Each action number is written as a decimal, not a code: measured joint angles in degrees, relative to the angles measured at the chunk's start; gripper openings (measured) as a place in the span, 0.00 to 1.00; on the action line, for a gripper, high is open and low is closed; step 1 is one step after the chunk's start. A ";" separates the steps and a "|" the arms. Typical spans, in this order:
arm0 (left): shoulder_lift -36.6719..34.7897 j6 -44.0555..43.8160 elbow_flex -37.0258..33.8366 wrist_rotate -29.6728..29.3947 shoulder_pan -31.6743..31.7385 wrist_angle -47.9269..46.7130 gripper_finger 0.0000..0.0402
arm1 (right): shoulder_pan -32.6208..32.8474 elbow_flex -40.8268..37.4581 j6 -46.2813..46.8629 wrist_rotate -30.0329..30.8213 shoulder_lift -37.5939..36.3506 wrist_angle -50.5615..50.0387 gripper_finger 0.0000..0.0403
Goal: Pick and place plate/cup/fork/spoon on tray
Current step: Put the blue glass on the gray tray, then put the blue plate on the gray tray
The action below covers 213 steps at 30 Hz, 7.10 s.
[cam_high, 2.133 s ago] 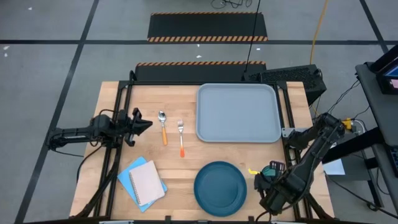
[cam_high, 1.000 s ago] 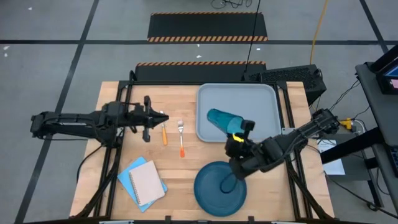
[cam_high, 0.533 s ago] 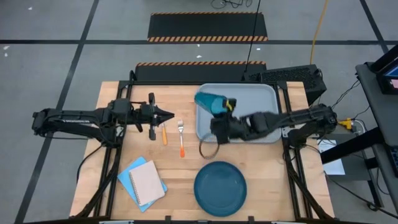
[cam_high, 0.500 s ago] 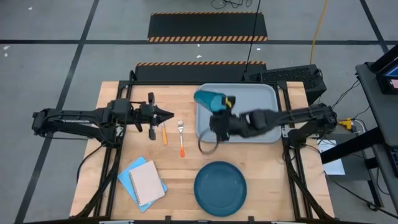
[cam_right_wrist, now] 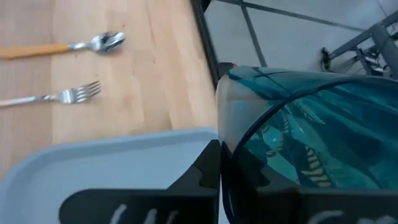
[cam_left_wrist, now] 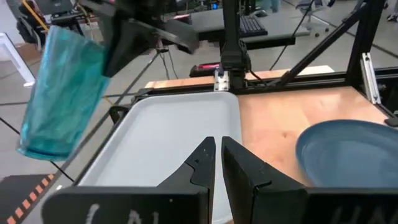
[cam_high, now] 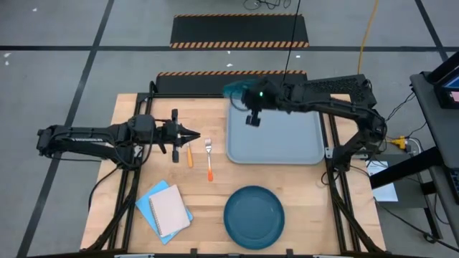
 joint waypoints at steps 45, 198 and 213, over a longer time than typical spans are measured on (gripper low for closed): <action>0.20 3.70 -0.07 -3.88 3.91 -0.81 0.08 | -9.18 -2.15 3.40 -8.65 13.03 -2.71 0.03; 0.20 7.72 -0.09 -3.79 3.91 7.10 0.08 | -7.22 -38.12 7.05 -10.10 6.32 46.59 0.02; 0.20 7.69 -0.09 -3.79 3.91 7.28 0.08 | -9.65 -38.07 6.76 -10.15 11.04 52.24 0.02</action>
